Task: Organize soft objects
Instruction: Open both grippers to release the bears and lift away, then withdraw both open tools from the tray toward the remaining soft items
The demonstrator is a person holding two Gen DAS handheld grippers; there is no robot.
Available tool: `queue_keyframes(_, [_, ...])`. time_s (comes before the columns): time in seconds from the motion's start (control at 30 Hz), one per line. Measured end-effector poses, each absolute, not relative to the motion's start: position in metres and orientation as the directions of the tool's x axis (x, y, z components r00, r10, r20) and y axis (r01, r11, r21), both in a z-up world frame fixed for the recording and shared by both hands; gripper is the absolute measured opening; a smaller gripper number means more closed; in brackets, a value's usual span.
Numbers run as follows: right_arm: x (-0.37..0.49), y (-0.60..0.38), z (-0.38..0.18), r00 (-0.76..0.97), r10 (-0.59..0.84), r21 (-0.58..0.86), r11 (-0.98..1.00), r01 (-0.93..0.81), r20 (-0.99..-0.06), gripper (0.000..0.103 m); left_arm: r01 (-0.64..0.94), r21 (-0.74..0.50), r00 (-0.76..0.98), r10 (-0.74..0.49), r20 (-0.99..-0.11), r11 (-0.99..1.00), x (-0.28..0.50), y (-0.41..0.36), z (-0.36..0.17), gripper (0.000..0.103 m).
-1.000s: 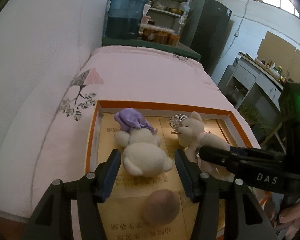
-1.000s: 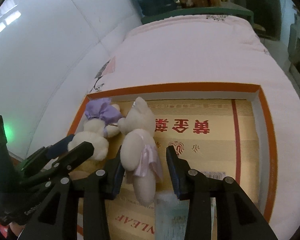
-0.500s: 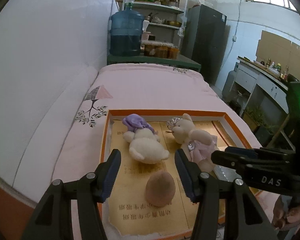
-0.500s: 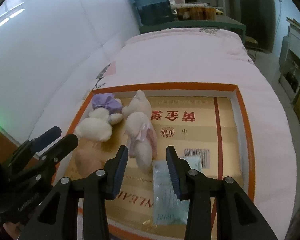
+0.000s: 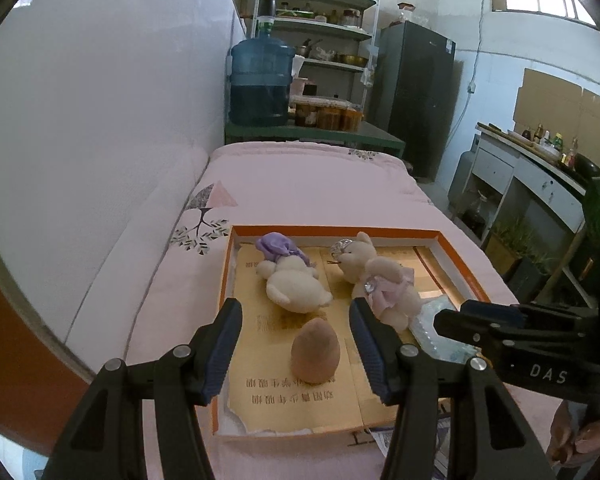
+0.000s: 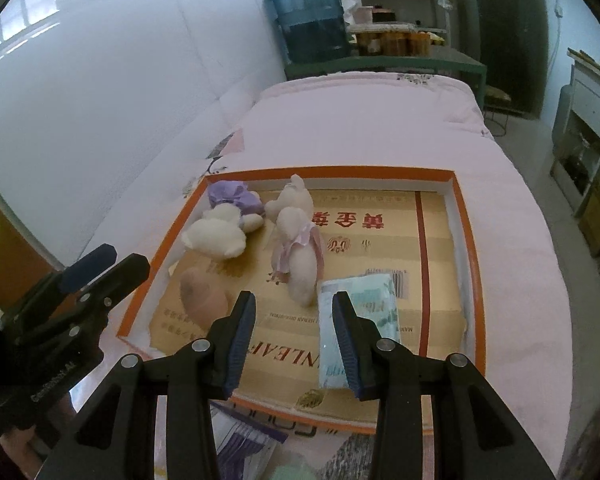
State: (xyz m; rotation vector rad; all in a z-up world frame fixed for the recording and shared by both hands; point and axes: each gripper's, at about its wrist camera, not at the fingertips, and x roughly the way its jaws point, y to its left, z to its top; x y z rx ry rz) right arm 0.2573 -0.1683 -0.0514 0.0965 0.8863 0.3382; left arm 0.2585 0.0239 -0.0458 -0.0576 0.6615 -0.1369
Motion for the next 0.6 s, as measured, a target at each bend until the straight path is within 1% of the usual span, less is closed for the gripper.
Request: queue_keyframes(0.6, [0.209,-0.164,-0.042,0.589,0.339,0.228,0.939,-0.257,-0.734,0.041,0.11,-0.078,0.793,-0.135,-0.594,0.991,0.215,0.022,-0.03,0.056])
